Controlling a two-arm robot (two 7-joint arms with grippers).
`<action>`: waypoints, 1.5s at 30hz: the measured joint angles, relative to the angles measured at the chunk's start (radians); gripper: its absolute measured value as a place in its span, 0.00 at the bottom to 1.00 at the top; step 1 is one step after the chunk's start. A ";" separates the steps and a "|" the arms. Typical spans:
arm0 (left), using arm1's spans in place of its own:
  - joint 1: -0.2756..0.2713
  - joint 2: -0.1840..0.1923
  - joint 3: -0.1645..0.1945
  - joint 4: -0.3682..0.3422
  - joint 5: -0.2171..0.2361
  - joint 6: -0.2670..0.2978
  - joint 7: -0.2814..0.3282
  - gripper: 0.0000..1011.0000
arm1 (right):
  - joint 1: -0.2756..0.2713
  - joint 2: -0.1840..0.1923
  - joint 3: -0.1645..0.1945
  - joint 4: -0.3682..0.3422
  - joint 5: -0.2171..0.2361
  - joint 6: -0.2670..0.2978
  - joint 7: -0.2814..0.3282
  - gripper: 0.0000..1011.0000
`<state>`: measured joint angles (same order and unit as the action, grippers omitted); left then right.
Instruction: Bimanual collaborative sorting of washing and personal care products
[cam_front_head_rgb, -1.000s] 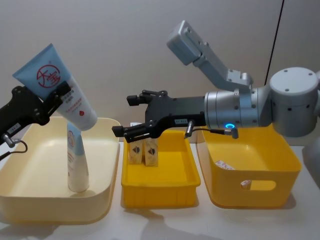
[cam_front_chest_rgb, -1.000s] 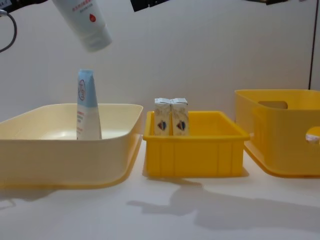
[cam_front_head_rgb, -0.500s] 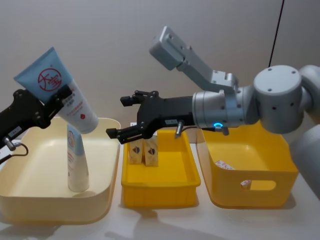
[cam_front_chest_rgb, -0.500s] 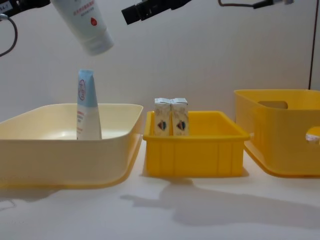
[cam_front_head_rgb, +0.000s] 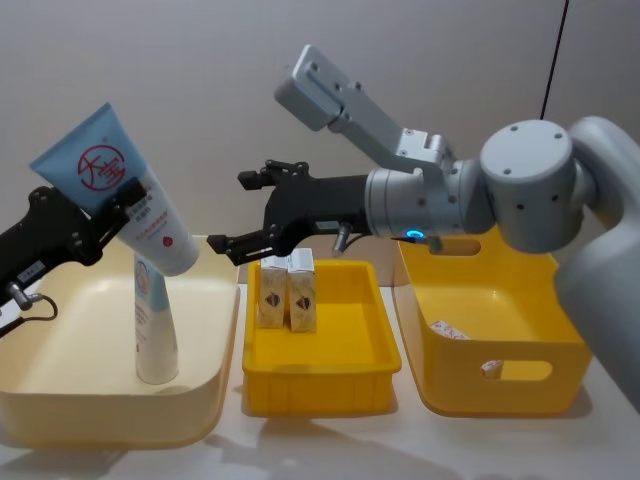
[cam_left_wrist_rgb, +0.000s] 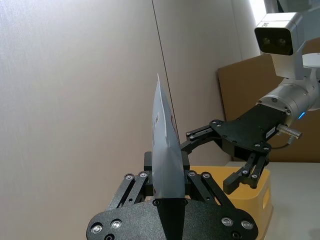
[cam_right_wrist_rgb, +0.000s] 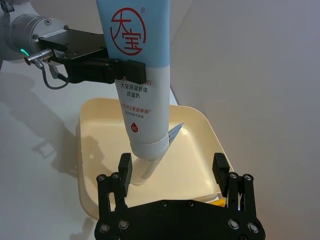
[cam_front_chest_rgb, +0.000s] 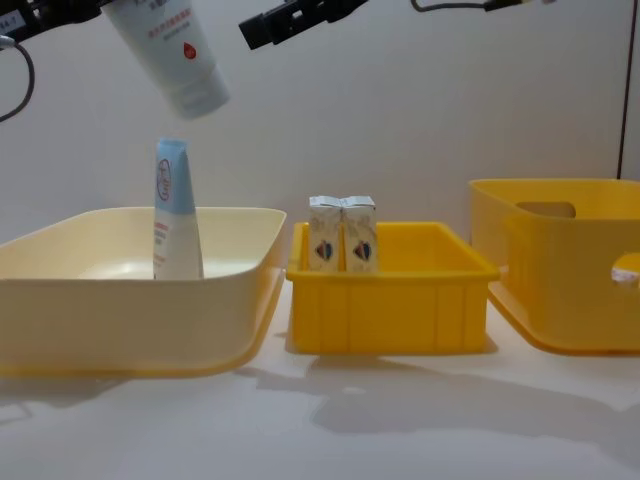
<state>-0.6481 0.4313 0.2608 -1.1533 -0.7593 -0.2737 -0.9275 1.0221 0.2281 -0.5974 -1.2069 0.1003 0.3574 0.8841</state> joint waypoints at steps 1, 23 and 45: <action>0.000 0.000 0.001 0.001 0.000 0.000 -0.001 0.27 | 0.005 -0.003 -0.004 0.007 0.000 -0.002 0.000 0.99; -0.026 0.000 0.021 0.043 -0.014 -0.012 -0.009 0.27 | 0.085 -0.025 -0.057 0.092 -0.005 0.001 0.043 0.99; -0.049 0.000 0.033 0.076 -0.024 -0.023 -0.011 0.26 | 0.144 -0.080 -0.088 0.208 -0.005 -0.033 0.032 0.99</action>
<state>-0.6972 0.4317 0.2940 -1.0772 -0.7836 -0.2967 -0.9382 1.1666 0.1484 -0.6852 -0.9987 0.0955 0.3244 0.9162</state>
